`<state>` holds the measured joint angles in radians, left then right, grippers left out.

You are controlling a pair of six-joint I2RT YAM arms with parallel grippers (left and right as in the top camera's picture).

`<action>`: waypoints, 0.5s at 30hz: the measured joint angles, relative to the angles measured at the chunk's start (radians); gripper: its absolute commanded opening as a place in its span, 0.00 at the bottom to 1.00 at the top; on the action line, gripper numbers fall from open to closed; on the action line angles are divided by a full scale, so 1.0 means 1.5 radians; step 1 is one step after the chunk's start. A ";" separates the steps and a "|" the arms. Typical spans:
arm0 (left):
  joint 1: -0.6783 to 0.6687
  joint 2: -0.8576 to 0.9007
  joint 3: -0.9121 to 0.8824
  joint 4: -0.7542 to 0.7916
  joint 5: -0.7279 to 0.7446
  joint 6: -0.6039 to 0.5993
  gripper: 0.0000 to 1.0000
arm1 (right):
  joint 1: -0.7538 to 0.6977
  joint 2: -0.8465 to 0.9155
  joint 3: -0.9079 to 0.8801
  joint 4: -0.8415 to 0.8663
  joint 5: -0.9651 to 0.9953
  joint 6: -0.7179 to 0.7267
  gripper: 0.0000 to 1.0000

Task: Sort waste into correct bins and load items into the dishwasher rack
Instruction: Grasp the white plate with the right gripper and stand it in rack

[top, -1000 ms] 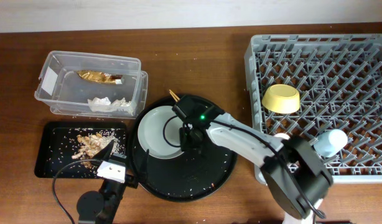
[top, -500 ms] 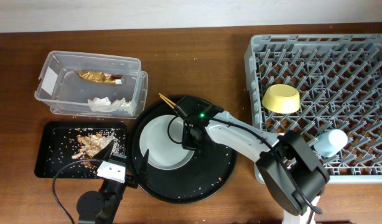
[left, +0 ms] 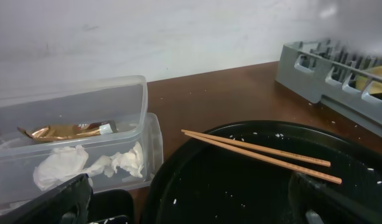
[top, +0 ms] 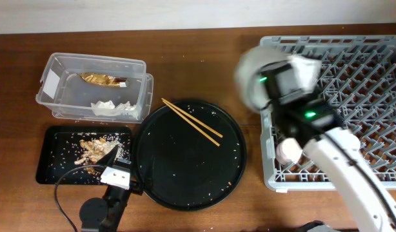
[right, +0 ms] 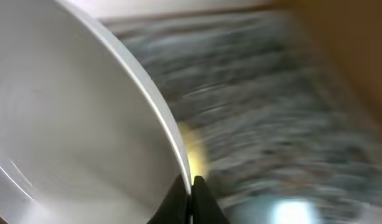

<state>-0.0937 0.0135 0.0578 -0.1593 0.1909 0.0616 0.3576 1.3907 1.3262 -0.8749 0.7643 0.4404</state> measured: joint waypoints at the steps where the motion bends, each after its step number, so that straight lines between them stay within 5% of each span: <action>1: 0.000 0.000 0.000 0.000 0.000 0.000 1.00 | -0.051 -0.002 0.000 0.006 0.092 -0.005 0.04; 8: 0.000 0.000 0.000 0.000 0.000 0.000 1.00 | -0.265 0.022 0.000 0.015 0.256 -0.018 0.04; 15: 0.000 0.000 0.000 0.000 0.000 0.000 1.00 | -0.271 0.116 0.000 0.040 0.271 -0.086 0.04</action>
<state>-0.0937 0.0135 0.0578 -0.1593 0.1909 0.0616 -0.0490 1.5642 1.3262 -0.8154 1.1702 0.3115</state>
